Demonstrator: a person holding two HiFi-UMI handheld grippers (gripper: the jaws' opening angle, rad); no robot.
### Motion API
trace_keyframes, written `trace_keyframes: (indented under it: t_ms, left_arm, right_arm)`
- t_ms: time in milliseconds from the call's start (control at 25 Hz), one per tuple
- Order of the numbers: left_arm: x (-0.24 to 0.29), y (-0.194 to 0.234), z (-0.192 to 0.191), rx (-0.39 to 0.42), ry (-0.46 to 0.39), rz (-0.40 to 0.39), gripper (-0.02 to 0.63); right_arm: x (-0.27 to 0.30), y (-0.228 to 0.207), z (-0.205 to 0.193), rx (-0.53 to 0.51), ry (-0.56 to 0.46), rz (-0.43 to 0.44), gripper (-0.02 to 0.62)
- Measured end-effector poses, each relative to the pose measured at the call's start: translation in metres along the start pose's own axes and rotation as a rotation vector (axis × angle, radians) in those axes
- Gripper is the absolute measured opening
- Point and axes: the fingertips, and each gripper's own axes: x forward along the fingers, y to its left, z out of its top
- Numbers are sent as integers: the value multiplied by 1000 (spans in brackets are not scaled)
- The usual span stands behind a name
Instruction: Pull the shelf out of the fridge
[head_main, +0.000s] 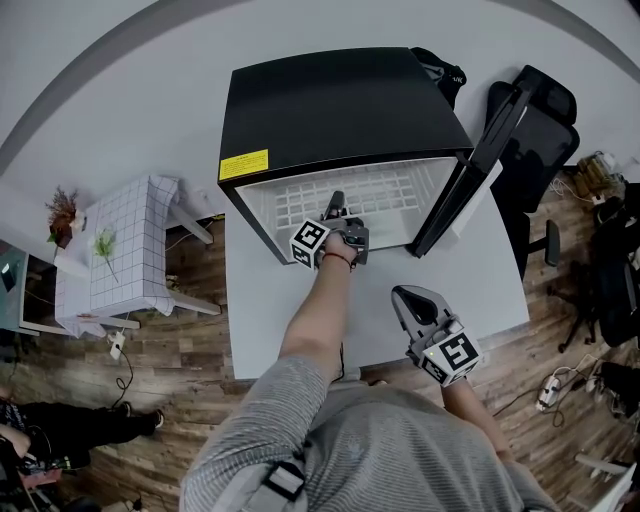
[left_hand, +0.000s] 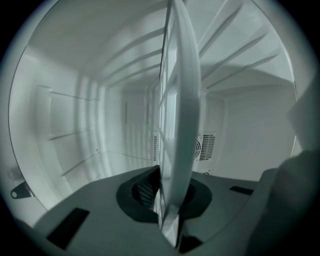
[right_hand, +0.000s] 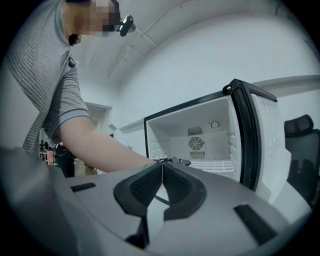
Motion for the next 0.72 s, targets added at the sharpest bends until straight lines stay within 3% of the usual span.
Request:
trace_keyframes:
  t_ms: [720]
  left_arm:
    - [-22,0,-9,-2,-6,-3,29]
  right_arm:
    - [-10,5,3,-12,-22,4,14]
